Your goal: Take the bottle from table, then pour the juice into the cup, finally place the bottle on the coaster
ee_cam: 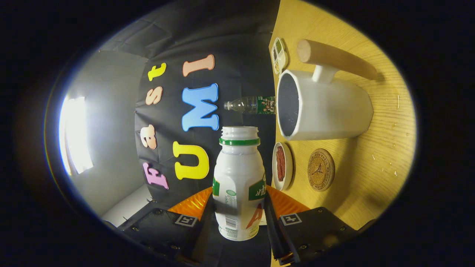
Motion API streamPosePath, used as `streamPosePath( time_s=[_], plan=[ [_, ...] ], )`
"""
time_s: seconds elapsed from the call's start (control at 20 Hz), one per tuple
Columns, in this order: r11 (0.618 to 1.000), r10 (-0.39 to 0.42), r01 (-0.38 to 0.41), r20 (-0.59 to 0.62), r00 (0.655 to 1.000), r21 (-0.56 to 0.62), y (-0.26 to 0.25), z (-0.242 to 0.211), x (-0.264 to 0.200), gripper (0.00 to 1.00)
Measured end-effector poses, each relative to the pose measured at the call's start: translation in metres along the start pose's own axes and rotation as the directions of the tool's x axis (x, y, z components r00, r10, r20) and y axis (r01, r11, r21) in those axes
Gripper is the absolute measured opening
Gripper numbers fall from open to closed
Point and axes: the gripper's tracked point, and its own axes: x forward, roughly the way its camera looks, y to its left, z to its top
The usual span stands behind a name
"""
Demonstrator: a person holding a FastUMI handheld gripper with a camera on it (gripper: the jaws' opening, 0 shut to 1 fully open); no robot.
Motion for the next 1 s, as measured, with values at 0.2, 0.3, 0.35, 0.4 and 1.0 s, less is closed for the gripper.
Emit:
streamPosePath(
  time_s=[0.2,0.3,0.35,0.4,1.0],
  plan=[
    [1.000,0.002,-0.002,0.004,1.000,0.031,-0.0016,0.0032,-0.0008,0.66],
    [0.999,0.003,-0.003,0.003,1.000,0.034,-0.0018,0.0026,-0.0002,0.66],
    [0.999,0.002,-0.002,0.005,1.000,0.037,-0.0021,0.0033,-0.0006,0.66],
    [0.999,0.000,-0.001,0.009,1.000,0.044,-0.0022,0.0042,-0.0014,0.66],
    [0.996,0.004,-0.005,0.013,1.000,0.086,-0.0016,0.0046,-0.0016,0.66]
  ],
)
